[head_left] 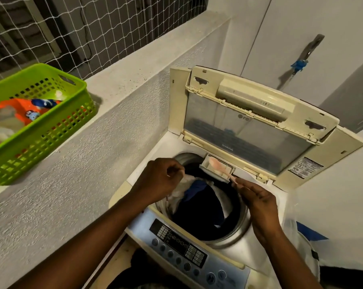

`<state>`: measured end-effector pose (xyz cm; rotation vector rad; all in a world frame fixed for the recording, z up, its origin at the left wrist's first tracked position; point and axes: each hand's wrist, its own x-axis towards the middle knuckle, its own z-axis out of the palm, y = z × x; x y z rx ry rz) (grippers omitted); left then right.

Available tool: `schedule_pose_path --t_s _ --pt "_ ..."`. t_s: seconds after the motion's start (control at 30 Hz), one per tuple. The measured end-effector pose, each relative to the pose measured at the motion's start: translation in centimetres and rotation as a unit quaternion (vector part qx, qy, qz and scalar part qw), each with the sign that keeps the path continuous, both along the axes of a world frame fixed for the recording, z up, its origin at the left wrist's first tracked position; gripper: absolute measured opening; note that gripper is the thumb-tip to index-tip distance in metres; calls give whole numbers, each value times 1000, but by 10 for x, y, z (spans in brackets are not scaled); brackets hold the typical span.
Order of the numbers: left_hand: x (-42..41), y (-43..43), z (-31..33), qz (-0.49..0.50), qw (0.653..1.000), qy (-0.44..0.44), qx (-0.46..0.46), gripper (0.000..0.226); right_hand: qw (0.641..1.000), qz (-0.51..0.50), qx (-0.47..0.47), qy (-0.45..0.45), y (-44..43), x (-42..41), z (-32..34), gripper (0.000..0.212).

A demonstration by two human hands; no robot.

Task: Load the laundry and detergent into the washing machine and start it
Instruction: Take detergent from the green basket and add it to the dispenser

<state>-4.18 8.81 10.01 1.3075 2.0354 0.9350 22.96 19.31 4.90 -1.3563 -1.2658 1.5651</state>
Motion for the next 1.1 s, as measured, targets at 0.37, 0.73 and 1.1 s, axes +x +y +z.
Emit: schedule_pose_path --t_s 0.37,0.73,1.1 --pt "-65 -64 84 65 992 65 82 7 979 152 137 -6 -50 -83 135 21" --pt "-150 -172 163 108 974 97 174 7 946 202 246 62 -139 -183 227 20" --pt "-235 -211 164 160 962 136 174 8 927 242 279 66 -191 -284 223 15"
